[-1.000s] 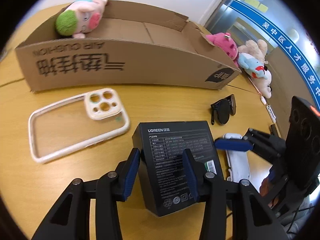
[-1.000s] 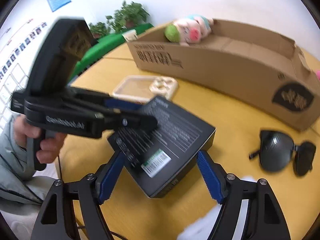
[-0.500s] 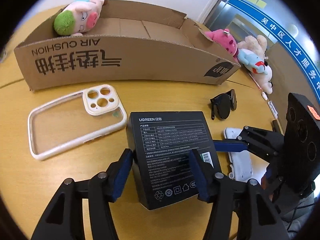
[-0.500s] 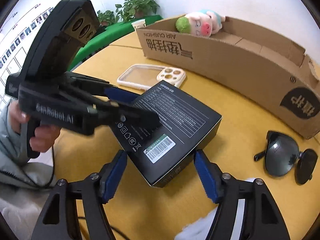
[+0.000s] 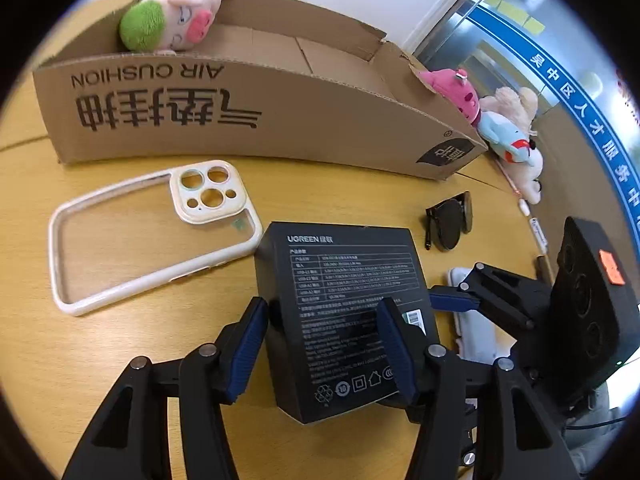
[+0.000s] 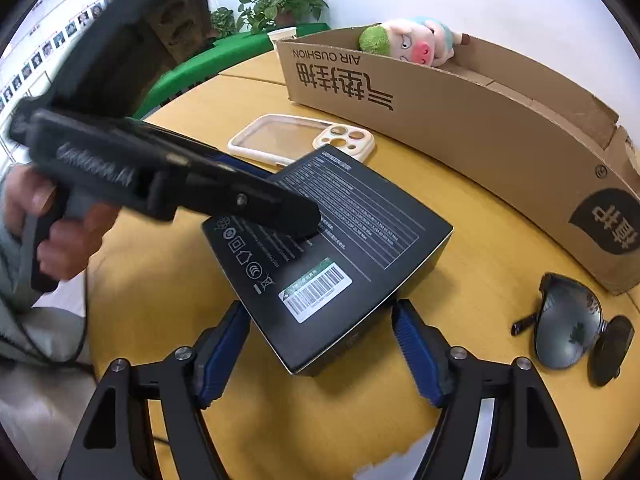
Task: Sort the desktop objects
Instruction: 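Grasp the black UGREEN box with the right gripper and lift, then carry the black box with the right gripper over the cardboard box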
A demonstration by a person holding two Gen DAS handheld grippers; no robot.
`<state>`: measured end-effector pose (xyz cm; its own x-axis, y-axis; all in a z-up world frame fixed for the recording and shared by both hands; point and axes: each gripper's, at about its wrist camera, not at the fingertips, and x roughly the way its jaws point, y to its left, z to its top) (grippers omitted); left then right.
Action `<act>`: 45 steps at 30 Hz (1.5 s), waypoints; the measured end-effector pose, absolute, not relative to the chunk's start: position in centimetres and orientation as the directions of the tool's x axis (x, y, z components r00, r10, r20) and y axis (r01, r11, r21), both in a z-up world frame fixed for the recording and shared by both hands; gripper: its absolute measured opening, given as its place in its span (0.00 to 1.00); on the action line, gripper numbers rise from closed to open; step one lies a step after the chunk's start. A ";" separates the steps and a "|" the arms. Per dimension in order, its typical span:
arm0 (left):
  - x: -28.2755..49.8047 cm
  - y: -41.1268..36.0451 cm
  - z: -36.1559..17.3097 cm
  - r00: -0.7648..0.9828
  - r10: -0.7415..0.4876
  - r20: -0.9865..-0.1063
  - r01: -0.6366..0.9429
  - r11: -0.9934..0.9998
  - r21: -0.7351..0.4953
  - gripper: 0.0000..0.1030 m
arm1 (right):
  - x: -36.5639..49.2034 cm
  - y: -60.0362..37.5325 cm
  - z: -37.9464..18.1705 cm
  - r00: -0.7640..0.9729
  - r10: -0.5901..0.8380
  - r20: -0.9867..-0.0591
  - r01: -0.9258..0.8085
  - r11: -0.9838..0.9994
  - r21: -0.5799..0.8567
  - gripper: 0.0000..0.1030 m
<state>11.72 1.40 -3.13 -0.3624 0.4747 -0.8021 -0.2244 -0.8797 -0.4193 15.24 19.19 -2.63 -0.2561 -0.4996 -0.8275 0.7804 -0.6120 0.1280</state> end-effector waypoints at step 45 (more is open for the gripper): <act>-4.3 2.4 31.5 -0.822 0.462 -0.331 -0.443 -0.886 -0.136 0.54 | 0.3 16.8 31.8 -0.769 -0.532 -0.354 0.639 -0.662 -0.392 0.64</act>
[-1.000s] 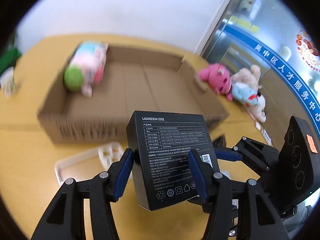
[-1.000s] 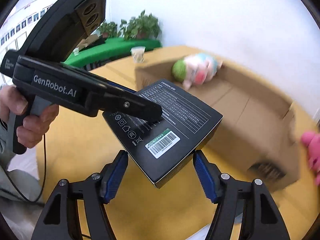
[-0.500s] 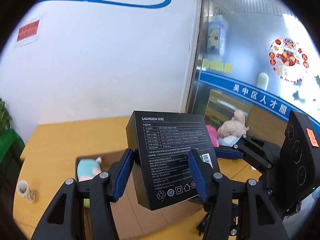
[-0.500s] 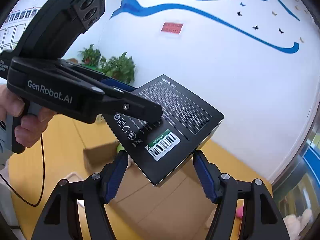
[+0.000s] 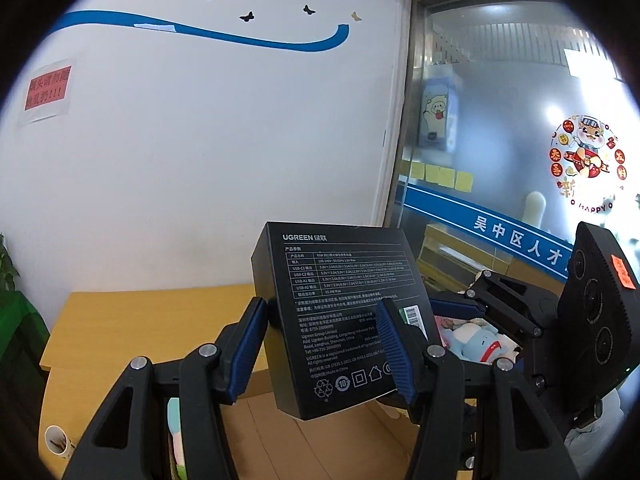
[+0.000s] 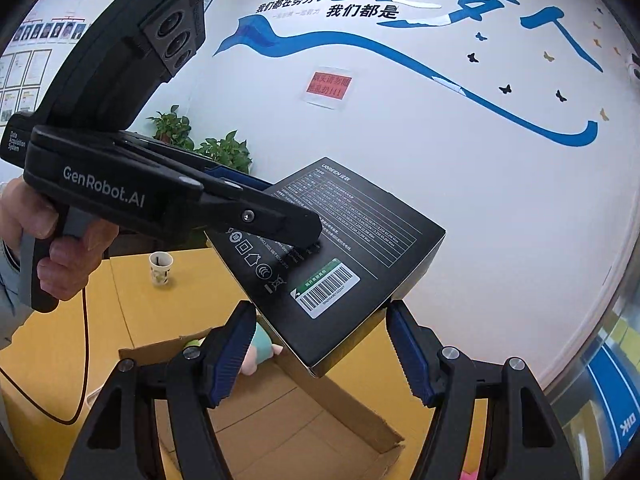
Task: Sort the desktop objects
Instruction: 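Carry the black box with the right gripper over the cardboard box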
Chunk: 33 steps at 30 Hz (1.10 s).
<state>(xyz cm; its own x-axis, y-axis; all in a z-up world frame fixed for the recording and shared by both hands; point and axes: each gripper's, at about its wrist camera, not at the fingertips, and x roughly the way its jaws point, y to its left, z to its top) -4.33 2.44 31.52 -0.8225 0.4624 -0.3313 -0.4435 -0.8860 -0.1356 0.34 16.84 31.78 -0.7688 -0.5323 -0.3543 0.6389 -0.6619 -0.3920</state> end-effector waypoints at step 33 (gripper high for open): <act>-25.6 3.8 4.3 -0.450 0.308 -0.838 -0.148 -0.951 -0.270 0.54 | -22.9 12.8 3.4 -0.353 -0.464 -0.813 0.743 -0.667 0.058 0.65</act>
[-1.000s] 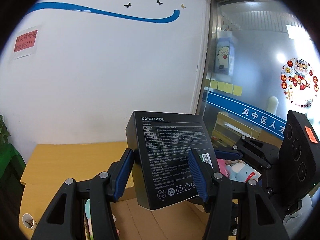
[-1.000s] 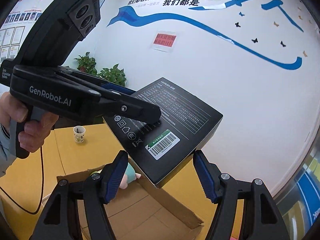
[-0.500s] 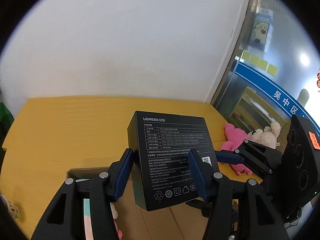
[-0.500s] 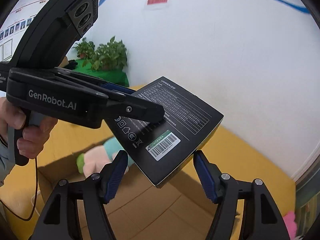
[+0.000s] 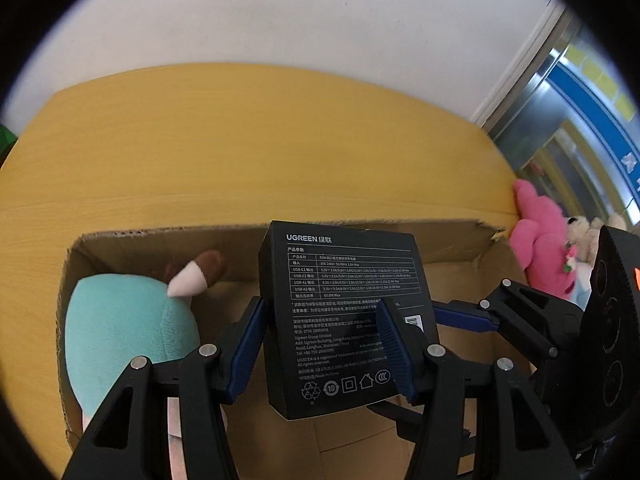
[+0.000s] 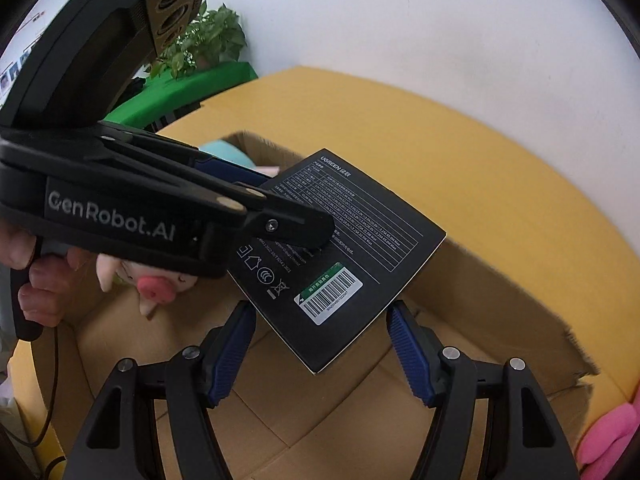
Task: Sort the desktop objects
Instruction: 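Carry the black box with the right gripper over the cardboard box, then open the right gripper to release the black box inside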
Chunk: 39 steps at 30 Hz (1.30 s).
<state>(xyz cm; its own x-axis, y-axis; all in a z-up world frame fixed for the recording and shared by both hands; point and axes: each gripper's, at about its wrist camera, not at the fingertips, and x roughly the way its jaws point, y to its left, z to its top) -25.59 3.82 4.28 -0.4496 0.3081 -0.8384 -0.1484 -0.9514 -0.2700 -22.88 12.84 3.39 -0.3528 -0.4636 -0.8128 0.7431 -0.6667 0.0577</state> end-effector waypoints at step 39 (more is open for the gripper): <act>3.4 1.3 14.7 -0.882 -0.023 -0.470 0.020 -1.000 0.011 0.77 | 3.4 19.9 11.3 -0.789 -0.176 -0.588 0.308 -0.942 -0.131 1.00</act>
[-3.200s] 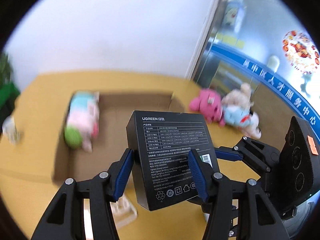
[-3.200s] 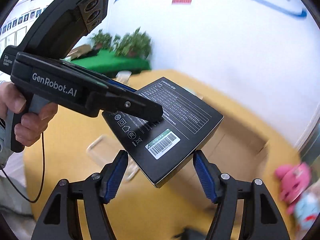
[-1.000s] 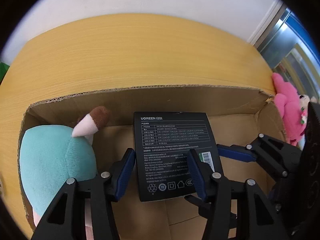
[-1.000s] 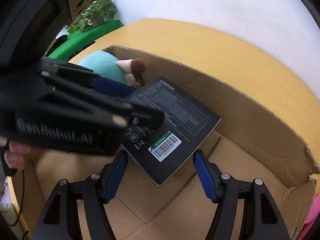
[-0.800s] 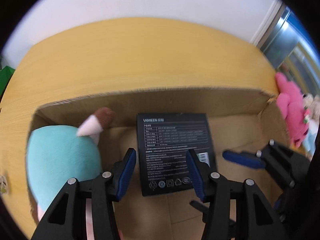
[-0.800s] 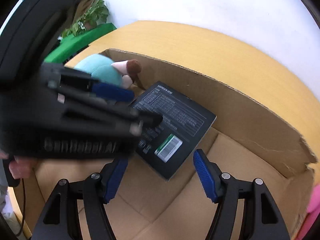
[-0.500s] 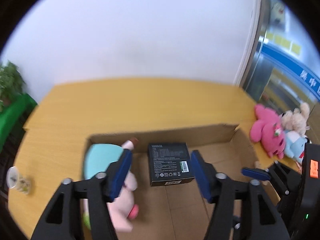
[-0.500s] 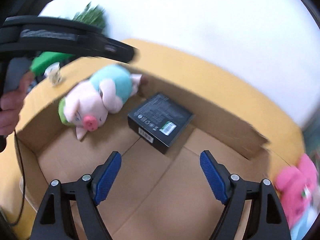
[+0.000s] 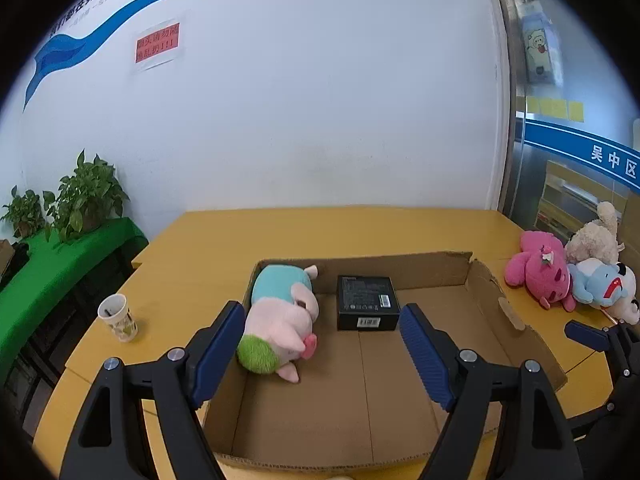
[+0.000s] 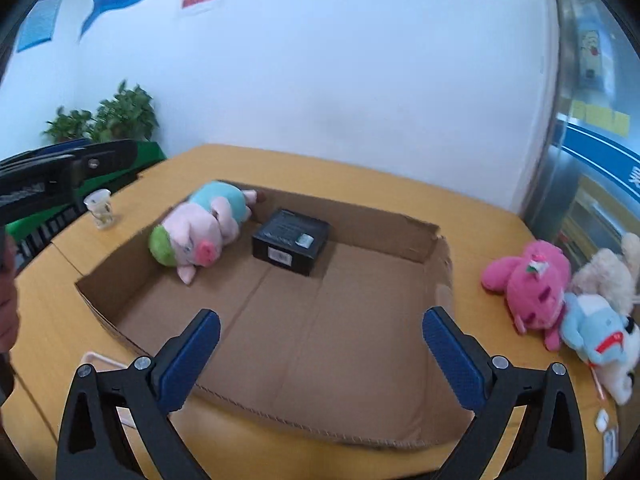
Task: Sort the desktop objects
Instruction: 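Open the right gripper to release the black box inside, then move the right tool back from the box toward the table items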
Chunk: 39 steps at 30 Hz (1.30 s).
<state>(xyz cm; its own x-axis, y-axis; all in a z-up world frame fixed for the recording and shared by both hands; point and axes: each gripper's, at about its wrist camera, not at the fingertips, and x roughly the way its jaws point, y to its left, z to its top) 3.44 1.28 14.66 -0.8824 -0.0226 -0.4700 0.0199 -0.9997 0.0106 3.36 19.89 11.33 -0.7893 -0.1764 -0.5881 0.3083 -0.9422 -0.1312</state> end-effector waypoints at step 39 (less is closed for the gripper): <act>3.7 -0.1 5.5 -0.784 -0.053 -0.619 0.066 -0.998 0.003 0.78 | 1.9 26.3 5.1 -0.703 -0.163 -0.692 0.203 -0.979 0.025 1.00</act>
